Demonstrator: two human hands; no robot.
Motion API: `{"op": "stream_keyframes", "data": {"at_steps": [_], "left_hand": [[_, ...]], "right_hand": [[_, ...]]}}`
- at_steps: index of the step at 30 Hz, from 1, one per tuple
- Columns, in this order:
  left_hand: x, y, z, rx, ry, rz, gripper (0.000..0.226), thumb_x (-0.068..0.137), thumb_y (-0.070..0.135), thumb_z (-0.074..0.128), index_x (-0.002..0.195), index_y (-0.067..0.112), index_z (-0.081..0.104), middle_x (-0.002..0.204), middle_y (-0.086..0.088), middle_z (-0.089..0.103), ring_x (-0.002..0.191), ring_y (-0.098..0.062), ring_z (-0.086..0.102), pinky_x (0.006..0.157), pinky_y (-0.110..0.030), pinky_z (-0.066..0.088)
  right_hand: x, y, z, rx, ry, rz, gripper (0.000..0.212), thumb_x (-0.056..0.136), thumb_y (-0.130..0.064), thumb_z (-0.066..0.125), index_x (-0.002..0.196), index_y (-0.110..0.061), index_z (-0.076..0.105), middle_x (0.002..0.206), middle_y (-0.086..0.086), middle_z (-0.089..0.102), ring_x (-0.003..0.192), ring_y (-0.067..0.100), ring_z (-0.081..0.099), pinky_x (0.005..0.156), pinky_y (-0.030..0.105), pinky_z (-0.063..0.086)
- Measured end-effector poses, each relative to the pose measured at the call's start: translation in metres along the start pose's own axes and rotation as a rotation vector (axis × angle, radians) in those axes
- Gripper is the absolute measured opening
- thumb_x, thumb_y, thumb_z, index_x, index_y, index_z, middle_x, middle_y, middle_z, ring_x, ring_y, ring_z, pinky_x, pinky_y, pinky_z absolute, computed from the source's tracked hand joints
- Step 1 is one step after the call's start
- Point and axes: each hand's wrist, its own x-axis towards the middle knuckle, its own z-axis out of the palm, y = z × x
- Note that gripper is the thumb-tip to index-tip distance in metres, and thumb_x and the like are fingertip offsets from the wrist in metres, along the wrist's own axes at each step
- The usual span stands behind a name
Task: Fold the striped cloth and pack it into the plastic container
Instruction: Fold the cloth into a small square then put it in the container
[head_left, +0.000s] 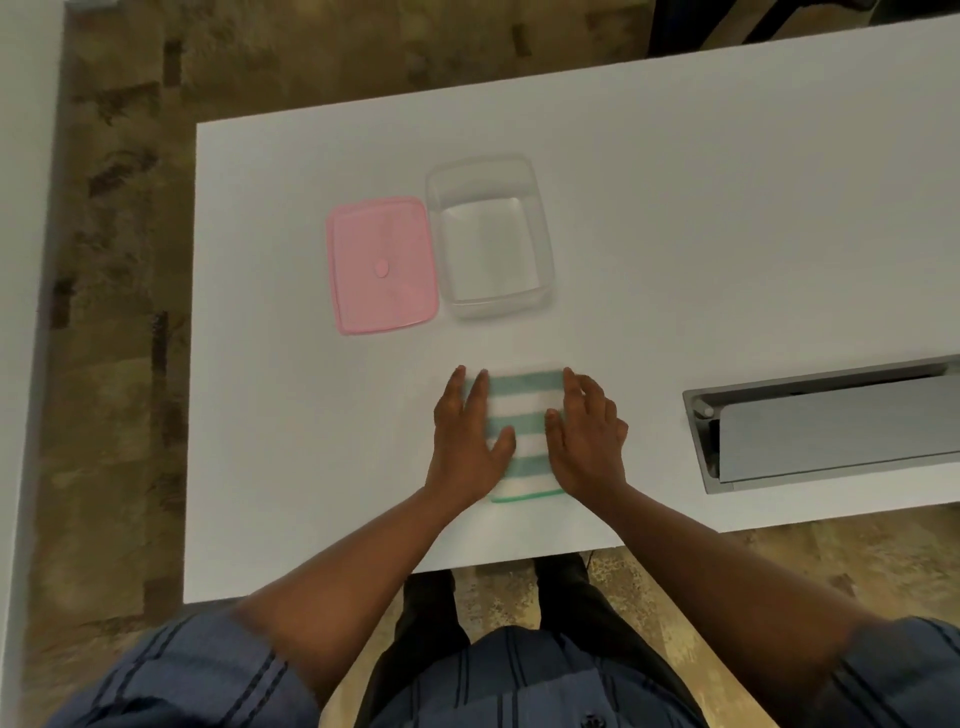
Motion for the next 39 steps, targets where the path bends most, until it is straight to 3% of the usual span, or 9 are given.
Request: {"op": "stream_keyframes", "data": {"at_steps": [5,9,12,16,19,23,26,33,39], "left_hand": [[-0.003,0.012,-0.007,-0.409,0.04,-0.493,0.069,0.093,0.032,0.063,0.152,0.016,0.031,0.147,-0.008,0.04,0.12,-0.026,0.053,0.105,-0.041,0.047],[-0.002,0.021,-0.008,-0.606,0.009,-0.593,0.059,0.091,0.031,0.068,0.142,0.015,0.042,0.117,-0.002,0.06,0.099,-0.017,0.062,0.079,-0.029,0.051],[0.005,0.026,-0.009,-0.775,-0.018,-0.635,0.046,0.084,0.028,0.079,0.121,0.011,0.058,0.108,-0.005,0.071,0.09,-0.018,0.071,0.072,-0.031,0.06],[0.011,0.026,-0.017,-0.937,-0.107,-0.614,0.037,0.078,0.02,0.085,0.109,0.009,0.068,0.103,-0.007,0.077,0.087,-0.02,0.076,0.066,-0.03,0.062],[0.016,0.023,-0.023,-0.982,-0.187,-0.592,0.042,0.078,0.018,0.084,0.115,0.011,0.065,0.109,-0.008,0.076,0.095,-0.025,0.075,0.082,-0.043,0.062],[0.02,0.02,-0.036,-1.096,-0.311,-0.56,0.049,0.08,0.01,0.077,0.126,0.014,0.06,0.116,-0.012,0.074,0.105,-0.034,0.071,0.092,-0.052,0.058],[0.023,0.018,-0.049,-1.155,-0.35,-0.529,0.056,0.077,0.012,0.074,0.131,0.013,0.06,0.121,-0.016,0.072,0.112,-0.038,0.068,0.095,-0.054,0.055],[0.04,0.024,-0.078,-1.249,-0.35,-0.441,0.058,0.079,0.01,0.069,0.136,0.01,0.057,0.129,-0.024,0.065,0.117,-0.041,0.064,0.092,-0.052,0.057],[0.063,0.043,-0.107,-1.237,-0.282,-0.296,0.055,0.084,0.012,0.071,0.137,0.01,0.055,0.13,-0.021,0.066,0.116,-0.037,0.065,0.096,-0.053,0.055]], "right_hand": [[-0.005,-0.001,0.0,0.163,-0.009,-0.026,0.053,0.103,-0.025,0.042,0.152,-0.007,0.032,0.142,0.016,0.045,0.12,0.034,0.05,0.1,0.049,0.046],[0.0,-0.004,0.003,0.21,-0.022,0.041,0.053,0.102,-0.018,0.047,0.151,-0.005,0.033,0.141,0.018,0.047,0.124,0.036,0.05,0.103,0.044,0.042],[0.004,-0.005,0.004,0.226,-0.02,0.058,0.053,0.101,-0.014,0.048,0.15,-0.003,0.035,0.139,0.02,0.048,0.123,0.037,0.051,0.102,0.041,0.041],[0.005,-0.011,-0.001,0.292,-0.028,0.114,0.053,0.1,-0.012,0.049,0.15,-0.004,0.035,0.141,0.019,0.047,0.126,0.033,0.05,0.098,0.03,0.037],[0.002,-0.017,-0.004,0.371,-0.037,0.131,0.053,0.099,-0.013,0.052,0.15,-0.005,0.037,0.141,0.016,0.048,0.128,0.03,0.048,0.1,0.028,0.036],[-0.001,-0.027,-0.007,0.567,-0.07,0.18,0.061,0.089,-0.031,0.057,0.147,-0.017,0.043,0.135,0.006,0.054,0.12,0.024,0.054,0.1,0.04,0.049],[-0.001,-0.038,-0.016,0.81,-0.08,0.217,0.048,0.085,-0.032,0.058,0.133,-0.032,0.054,0.121,-0.005,0.067,0.107,0.018,0.065,0.092,0.043,0.056],[0.019,-0.068,-0.045,1.154,-0.124,0.29,0.027,0.085,-0.026,0.062,0.109,-0.017,0.071,0.105,0.009,0.075,0.094,0.026,0.071,0.081,0.047,0.059],[0.048,-0.088,-0.073,1.201,-0.106,0.247,0.025,0.091,-0.016,0.063,0.115,-0.01,0.067,0.111,0.016,0.074,0.095,0.03,0.072,0.079,0.045,0.061]]}}
